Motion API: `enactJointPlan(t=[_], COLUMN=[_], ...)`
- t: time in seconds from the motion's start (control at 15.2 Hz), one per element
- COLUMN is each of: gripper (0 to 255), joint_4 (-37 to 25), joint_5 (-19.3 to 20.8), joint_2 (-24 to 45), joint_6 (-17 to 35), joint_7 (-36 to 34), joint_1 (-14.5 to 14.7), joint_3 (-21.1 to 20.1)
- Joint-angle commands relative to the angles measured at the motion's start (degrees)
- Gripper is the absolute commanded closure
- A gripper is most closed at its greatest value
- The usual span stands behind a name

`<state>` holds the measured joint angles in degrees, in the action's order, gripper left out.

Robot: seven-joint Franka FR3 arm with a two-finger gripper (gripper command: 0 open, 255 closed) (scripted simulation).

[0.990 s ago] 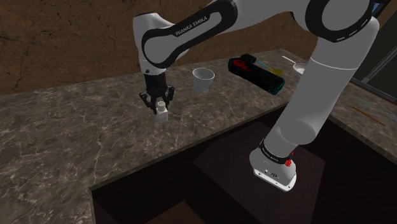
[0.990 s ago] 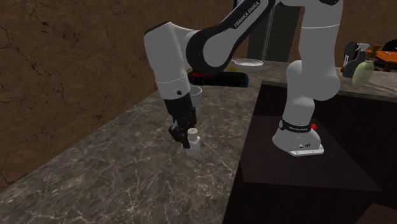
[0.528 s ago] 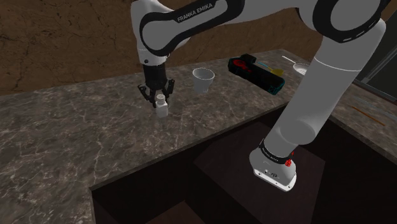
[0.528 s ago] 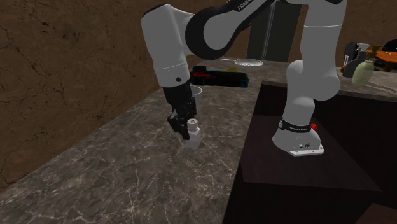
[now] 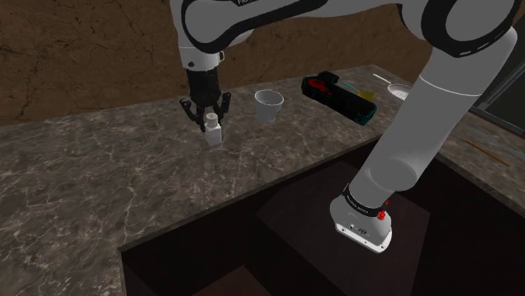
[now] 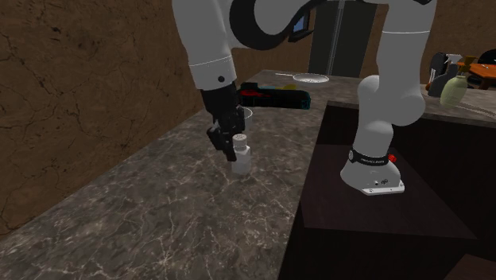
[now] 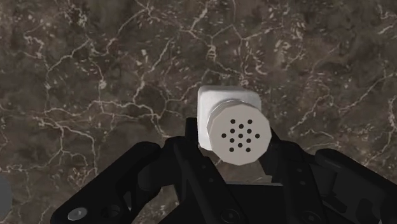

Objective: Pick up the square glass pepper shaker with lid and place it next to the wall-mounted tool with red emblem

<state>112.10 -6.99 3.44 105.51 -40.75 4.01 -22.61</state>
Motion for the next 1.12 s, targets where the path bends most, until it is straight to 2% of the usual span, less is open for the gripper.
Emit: enactJointPlan(t=[0.0,0.66,1.06], gripper=[255,255,255], joint_4=[-1.2,-6.8,-2.4], joint_5=[-0.2,-0.5,-0.3], joint_2=[-0.6,-1.9,-6.1], joint_6=[-1.7,-8.6,-9.2], joint_7=[0.0,-0.5,8.1], joint_1=[-0.1,-0.2,-4.5], joint_3=[0.0,0.1,4.4])
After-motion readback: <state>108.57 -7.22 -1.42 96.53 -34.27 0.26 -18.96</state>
